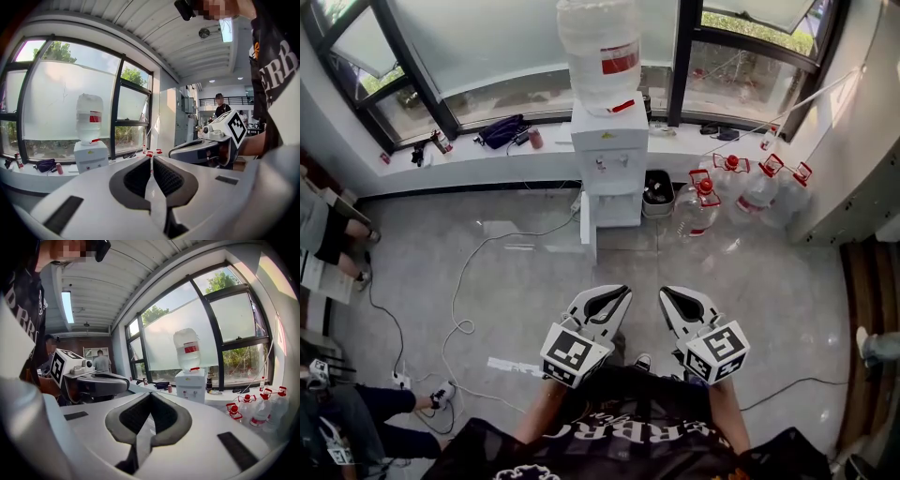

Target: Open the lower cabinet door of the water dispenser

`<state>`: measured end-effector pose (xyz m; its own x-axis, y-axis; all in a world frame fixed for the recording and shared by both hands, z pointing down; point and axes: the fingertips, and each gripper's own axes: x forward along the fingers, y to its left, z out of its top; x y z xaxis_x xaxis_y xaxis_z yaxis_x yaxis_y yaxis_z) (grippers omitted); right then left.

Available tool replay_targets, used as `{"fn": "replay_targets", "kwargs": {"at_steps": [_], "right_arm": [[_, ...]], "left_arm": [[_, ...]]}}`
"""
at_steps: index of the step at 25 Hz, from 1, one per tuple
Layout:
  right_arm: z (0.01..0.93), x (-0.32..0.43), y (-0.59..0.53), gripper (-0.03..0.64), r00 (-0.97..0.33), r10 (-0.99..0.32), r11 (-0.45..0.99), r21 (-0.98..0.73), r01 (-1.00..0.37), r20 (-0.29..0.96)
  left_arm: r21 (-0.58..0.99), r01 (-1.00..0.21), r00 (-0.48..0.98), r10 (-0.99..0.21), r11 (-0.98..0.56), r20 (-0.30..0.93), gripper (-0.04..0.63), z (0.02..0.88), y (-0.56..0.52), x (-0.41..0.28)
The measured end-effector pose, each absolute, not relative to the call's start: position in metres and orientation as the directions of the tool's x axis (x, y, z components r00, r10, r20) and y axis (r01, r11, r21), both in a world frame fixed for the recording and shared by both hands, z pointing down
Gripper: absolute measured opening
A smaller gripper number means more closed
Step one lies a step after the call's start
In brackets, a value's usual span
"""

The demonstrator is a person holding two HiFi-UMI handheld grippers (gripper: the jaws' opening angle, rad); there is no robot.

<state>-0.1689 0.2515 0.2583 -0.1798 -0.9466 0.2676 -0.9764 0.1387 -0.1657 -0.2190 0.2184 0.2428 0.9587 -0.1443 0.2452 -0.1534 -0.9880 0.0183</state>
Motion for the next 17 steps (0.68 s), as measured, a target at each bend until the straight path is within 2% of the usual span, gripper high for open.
{"fn": "replay_targets", "kwargs": {"at_steps": [17], "right_arm": [[0.259,-0.167,0.279,0.011,-0.183,-0.947,0.160,-0.107,-0.981,0.264]], "left_arm": [[0.016,-0.149,0.964,-0.142,-0.989,0.225,0.028,0.246,0.253,-0.215]]}}
